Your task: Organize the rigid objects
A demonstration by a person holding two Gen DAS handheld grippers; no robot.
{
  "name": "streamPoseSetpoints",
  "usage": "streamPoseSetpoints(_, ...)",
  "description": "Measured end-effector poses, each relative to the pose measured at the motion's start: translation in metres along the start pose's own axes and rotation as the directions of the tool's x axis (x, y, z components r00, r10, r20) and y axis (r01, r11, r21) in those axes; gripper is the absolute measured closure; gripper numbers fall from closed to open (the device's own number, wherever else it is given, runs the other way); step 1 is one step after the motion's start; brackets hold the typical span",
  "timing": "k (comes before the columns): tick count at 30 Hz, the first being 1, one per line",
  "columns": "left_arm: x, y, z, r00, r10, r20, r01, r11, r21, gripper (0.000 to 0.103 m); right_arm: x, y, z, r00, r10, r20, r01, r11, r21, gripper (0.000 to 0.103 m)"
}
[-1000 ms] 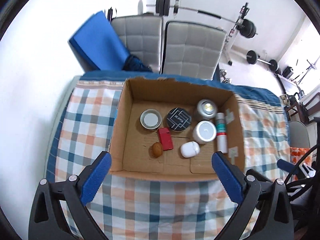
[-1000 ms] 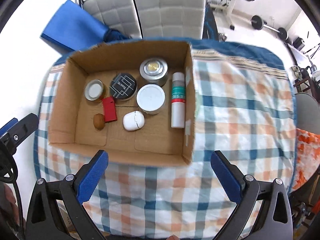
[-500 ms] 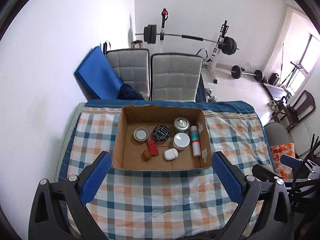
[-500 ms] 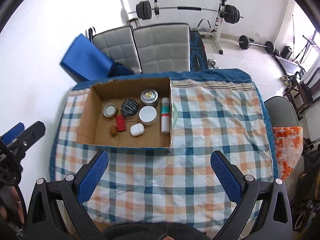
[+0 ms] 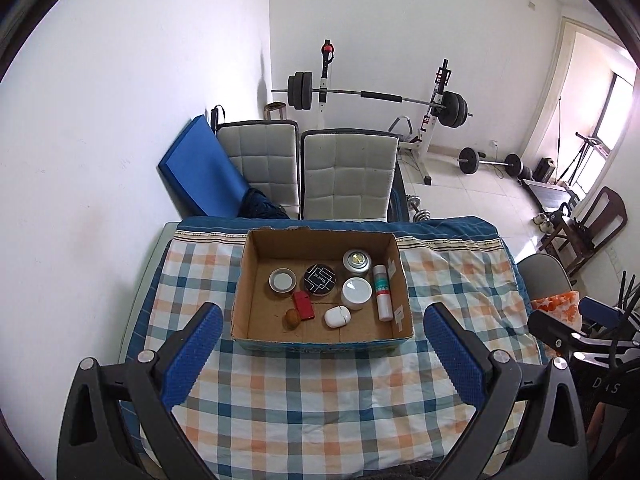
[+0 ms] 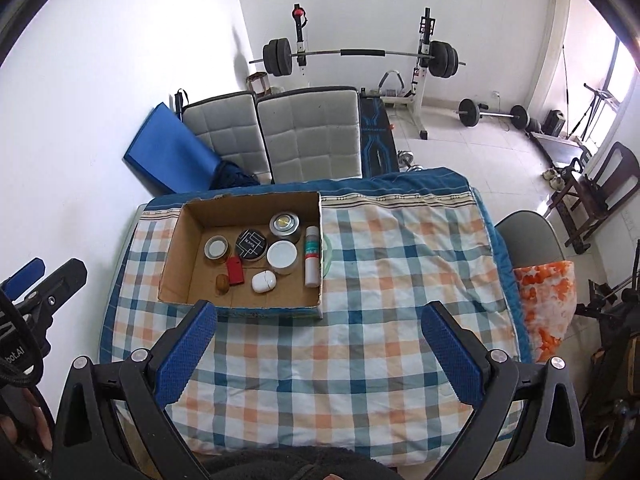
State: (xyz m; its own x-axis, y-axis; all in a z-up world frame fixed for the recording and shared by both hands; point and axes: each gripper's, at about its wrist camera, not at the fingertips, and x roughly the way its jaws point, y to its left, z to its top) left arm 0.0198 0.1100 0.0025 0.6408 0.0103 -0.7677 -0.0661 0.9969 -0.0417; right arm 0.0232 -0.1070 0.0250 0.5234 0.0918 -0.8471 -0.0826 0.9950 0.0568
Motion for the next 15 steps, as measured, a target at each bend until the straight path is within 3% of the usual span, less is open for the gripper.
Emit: streamPoseSetpoints(15,-0.008,-0.008,-0.004,1.000,-0.004,0.019,0.004,1.000,0.005,0.000,-0.026,0.010,-0.004,0.992,-0.078,0.101,0.083,0.996,-0.041,0.000)
